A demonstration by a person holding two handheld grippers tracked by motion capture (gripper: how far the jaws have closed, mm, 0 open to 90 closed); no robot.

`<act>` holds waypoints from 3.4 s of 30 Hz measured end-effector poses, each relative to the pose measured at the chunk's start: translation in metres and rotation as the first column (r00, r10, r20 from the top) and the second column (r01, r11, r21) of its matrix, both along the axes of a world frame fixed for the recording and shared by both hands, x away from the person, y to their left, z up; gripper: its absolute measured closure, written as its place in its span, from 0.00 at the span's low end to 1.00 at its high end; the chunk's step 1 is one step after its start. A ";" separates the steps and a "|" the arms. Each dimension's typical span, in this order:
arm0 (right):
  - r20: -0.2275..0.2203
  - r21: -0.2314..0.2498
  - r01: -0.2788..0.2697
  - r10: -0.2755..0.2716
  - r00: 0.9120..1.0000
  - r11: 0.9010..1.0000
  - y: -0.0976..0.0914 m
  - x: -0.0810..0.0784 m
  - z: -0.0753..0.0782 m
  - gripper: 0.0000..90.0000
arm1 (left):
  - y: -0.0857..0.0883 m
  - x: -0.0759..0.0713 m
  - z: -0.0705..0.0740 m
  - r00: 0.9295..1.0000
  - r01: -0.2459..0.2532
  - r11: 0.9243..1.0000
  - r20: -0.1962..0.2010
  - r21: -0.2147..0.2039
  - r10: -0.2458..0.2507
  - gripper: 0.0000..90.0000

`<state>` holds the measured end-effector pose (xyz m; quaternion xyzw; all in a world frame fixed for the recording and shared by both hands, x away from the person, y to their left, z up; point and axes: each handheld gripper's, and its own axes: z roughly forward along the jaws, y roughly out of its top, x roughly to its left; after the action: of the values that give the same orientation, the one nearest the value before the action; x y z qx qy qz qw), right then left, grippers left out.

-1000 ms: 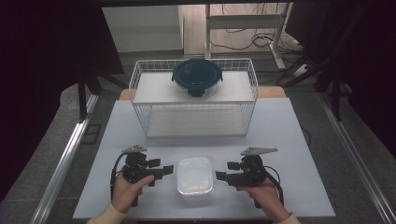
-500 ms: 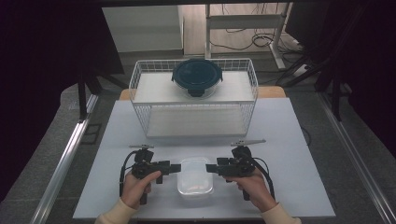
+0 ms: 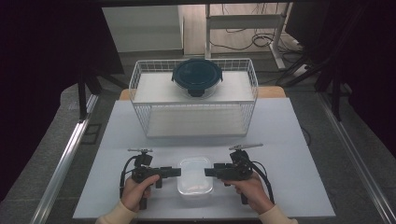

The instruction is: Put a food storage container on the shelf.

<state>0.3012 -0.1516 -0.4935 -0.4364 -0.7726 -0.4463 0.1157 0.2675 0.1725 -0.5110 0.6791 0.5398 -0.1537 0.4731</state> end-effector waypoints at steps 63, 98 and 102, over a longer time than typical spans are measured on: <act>-0.096 0.199 -0.014 0.034 0.995 0.980 -0.018 -0.010 0.006 0.90 | 0.006 -0.018 0.016 0.996 -0.028 0.997 0.080 -0.071 0.033 0.88; 0.184 0.180 -0.079 0.045 0.982 0.981 -0.013 0.003 0.101 0.90 | 0.010 0.003 0.104 0.958 -0.005 0.998 0.287 -0.061 0.023 0.87; 0.200 0.182 -0.082 0.045 0.979 0.980 -0.013 0.006 0.112 0.90 | 0.011 0.007 0.116 0.952 0.000 0.998 0.305 -0.060 0.019 0.87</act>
<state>0.3073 -0.1642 -0.3813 -0.3527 -0.7479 -0.5544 0.0945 0.2742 0.1832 -0.3955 0.6778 0.4587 -0.0606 0.5714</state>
